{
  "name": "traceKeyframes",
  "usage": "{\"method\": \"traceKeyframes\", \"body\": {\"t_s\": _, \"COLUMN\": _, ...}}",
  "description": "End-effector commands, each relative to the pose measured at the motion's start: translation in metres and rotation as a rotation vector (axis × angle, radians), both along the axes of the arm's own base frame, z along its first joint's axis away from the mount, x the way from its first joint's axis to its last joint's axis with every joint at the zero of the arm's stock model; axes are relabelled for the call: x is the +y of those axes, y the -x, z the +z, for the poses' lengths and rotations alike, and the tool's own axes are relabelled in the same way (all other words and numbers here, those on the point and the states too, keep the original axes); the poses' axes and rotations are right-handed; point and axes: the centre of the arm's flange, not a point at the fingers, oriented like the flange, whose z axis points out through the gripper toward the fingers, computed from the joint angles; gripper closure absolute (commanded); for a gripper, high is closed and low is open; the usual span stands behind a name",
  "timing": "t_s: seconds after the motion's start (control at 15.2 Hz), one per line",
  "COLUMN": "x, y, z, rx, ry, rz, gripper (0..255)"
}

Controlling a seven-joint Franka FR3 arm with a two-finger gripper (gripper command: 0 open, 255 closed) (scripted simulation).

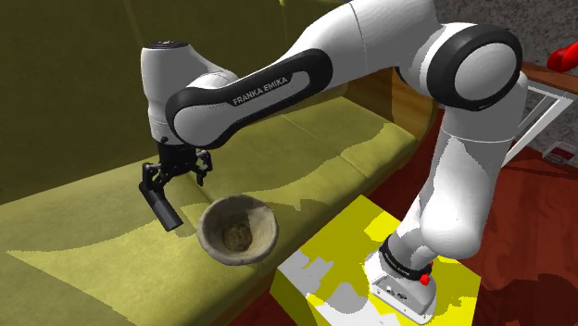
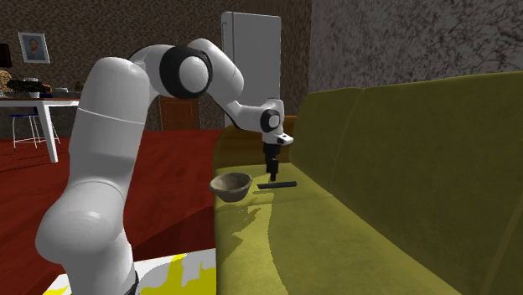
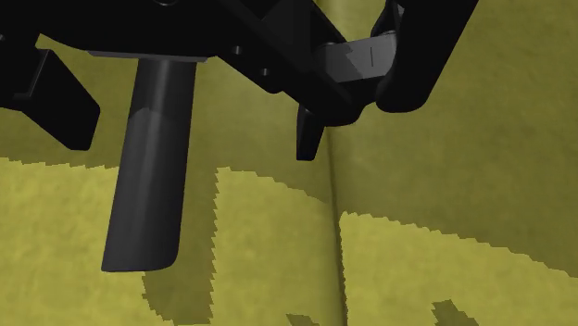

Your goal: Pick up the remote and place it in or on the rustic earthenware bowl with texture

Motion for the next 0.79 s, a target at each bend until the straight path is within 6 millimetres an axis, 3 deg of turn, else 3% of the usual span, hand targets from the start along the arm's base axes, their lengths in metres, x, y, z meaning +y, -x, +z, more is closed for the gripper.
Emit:
{"method": "traceKeyframes", "body": {"t_s": 0.0, "x": 0.019, "y": -0.013, "z": -0.009, "rx": -0.004, "ry": -0.004, "rz": -0.011, "gripper": 0}}
{"method": "traceKeyframes", "body": {"t_s": 0.13, "x": 0.039, "y": -0.026, "z": -0.017, "rx": -0.007, "ry": -0.009, "rz": -0.021, "gripper": 0}}
{"method": "traceKeyframes", "body": {"t_s": 0.73, "x": 0.043, "y": -0.026, "z": -0.057, "rx": -0.007, "ry": -0.009, "rz": -0.021, "gripper": 0}}
